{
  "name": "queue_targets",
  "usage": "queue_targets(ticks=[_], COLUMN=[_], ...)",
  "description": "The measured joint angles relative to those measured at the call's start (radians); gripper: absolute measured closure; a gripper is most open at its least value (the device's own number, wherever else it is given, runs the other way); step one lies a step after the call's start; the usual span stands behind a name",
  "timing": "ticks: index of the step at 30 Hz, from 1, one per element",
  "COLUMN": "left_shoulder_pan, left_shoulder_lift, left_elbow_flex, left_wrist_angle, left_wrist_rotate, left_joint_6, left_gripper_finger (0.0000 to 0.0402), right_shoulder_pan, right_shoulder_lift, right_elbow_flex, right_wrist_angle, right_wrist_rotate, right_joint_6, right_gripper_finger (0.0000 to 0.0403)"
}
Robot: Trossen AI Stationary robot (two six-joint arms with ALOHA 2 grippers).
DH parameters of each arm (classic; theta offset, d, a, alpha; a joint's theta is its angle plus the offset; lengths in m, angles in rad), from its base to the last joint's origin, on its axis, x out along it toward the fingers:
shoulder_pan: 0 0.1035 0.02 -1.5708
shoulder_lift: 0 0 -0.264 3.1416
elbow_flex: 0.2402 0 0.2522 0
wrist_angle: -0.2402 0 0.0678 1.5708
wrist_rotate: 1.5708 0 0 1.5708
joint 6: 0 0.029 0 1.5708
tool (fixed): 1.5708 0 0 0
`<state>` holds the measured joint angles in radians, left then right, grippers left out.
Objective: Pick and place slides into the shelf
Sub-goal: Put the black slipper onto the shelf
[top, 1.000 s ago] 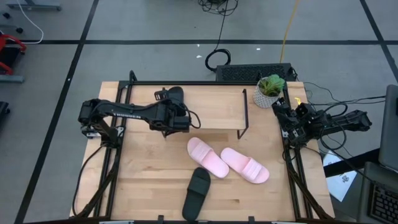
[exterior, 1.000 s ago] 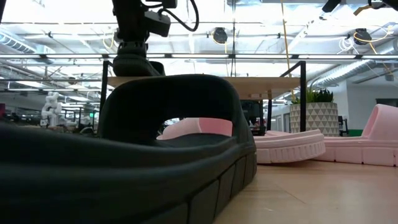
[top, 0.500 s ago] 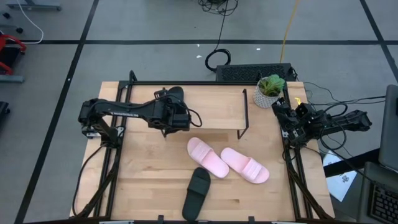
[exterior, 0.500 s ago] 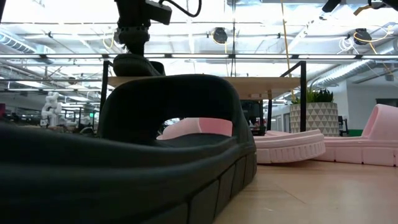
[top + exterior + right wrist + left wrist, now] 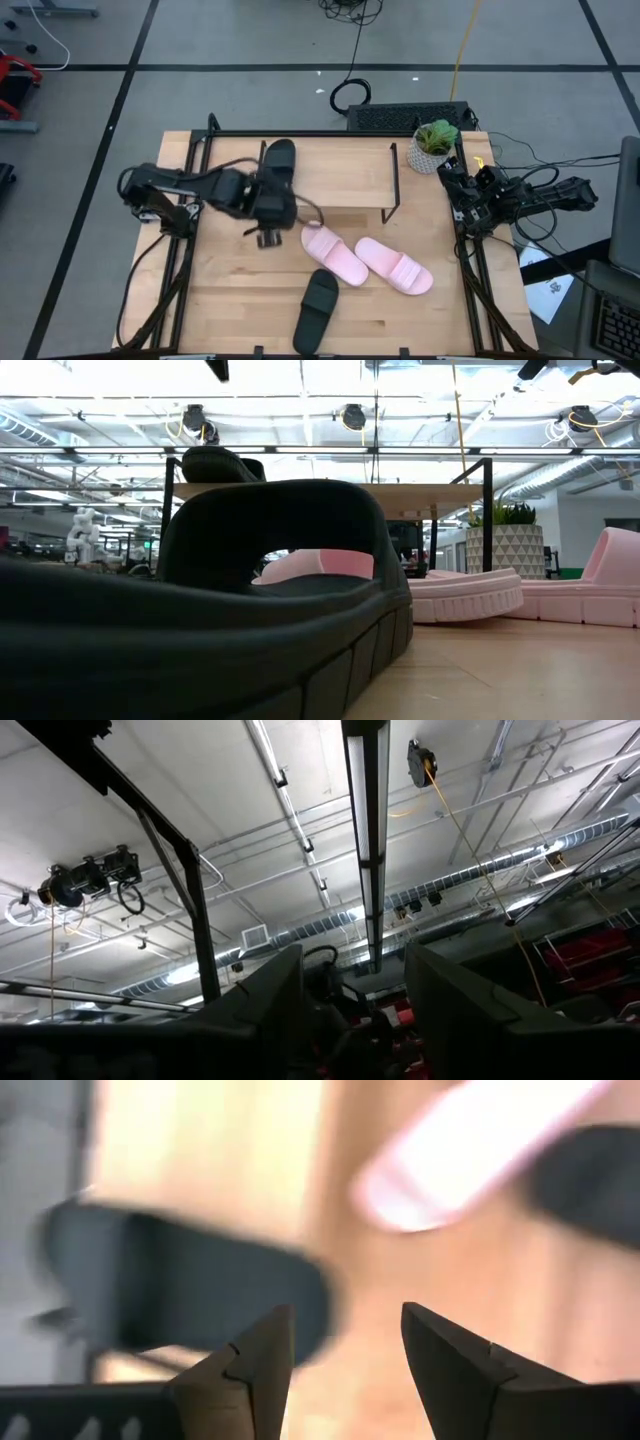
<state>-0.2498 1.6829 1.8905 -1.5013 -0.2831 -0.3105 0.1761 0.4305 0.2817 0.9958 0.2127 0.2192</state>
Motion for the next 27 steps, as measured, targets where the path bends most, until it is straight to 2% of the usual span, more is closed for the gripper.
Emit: queue_targets(ticks=[3,8,13,16,21,27], left_shoulder_pan=[-0.092,-0.224,-0.303,-0.338,-0.373,-0.382], left_shoulder_lift=[0.000,0.000,0.019,0.084,0.225,0.328], left_elbow_flex=[-0.007,-0.071,-0.157,-0.178,-0.168,-0.167], left_wrist_angle=[0.099,0.302,0.585,0.692,0.713,0.713], left_wrist_rotate=[0.058,0.070,0.068,0.073,0.101,0.096], left_joint_6=[-0.026,-0.098,-0.230,-0.287,-0.355,-0.411], left_gripper_finger=[0.0215,0.0215,0.0215,0.0215,0.0215,0.0215], right_shoulder_pan=[0.000,0.000,0.000,0.000,0.000,0.000], right_shoulder_lift=[0.000,0.000,0.000,0.000,0.000,0.000], right_elbow_flex=[0.000,0.000,0.000,0.000,0.000,0.000], right_wrist_angle=[0.000,0.000,-0.001,-0.007,-0.007,-0.015], right_wrist_rotate=[0.000,0.023,0.093,0.103,0.101,0.098], right_joint_6=[-0.009,-0.046,-0.049,-0.049,-0.020,0.040], right_gripper_finger=[0.0234,0.0234,0.0234,0.0234,0.0234,0.0234])
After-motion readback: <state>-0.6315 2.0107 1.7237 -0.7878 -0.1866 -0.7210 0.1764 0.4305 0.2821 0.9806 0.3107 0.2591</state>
